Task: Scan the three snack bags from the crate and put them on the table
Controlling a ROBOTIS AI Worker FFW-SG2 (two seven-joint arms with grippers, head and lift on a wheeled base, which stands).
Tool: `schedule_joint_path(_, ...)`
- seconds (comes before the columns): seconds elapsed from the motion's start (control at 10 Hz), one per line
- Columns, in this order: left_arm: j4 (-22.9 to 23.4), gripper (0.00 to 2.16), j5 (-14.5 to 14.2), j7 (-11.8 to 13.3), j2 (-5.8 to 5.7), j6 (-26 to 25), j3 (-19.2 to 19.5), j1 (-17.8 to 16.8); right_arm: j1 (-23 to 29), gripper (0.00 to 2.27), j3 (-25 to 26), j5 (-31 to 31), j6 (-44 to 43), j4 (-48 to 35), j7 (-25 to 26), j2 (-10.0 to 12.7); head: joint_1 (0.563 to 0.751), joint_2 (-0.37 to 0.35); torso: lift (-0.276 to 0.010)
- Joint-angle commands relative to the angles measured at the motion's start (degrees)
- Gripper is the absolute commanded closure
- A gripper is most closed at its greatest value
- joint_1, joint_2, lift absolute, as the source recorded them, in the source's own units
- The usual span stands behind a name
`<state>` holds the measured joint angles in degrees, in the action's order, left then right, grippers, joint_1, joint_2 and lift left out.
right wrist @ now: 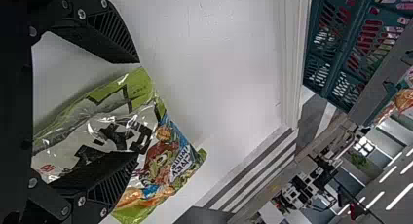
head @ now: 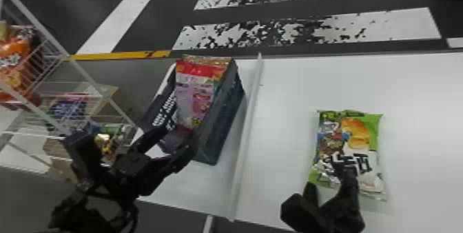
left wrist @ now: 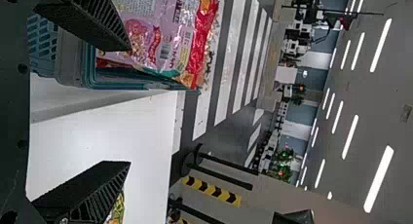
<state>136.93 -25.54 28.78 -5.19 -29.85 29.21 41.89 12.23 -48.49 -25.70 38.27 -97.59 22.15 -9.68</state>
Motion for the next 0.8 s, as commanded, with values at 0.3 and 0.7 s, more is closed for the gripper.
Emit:
schedule_joint_path(0.3,-0.78,0.03,-0.47,0.93,-0.08,0.00,0.06,-0.41,-0.63,2.24,0.67,0.65,1.42,0.39,2.63,0.01,0.695,0.350,-0.094)
schedule_joint_path(0.7,-0.78,0.03,-0.47,1.19,-0.17,0.18,0.06,-0.49,3.68,2.24,4.37,1.97,-6.32,-8.05,3.95,-1.66,0.695,0.350,-0.094)
